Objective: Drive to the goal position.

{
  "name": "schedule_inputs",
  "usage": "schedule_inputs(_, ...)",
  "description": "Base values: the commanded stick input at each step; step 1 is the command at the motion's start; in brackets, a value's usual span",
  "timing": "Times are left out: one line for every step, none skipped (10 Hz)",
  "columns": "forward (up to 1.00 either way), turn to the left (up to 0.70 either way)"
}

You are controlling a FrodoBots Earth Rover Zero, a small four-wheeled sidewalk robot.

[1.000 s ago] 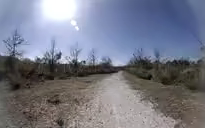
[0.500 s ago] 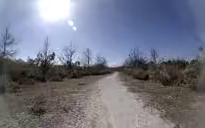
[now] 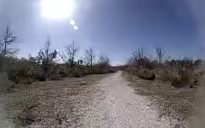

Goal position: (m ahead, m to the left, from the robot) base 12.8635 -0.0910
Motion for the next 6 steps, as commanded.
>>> schedule_inputs(0.66, 0.05)
schedule_inputs(0.67, 0.02)
schedule_inputs(0.67, 0.0)
schedule_inputs(0.66, 0.0)
schedule_inputs(0.66, 0.0)
schedule_inputs(0.66, -0.02)
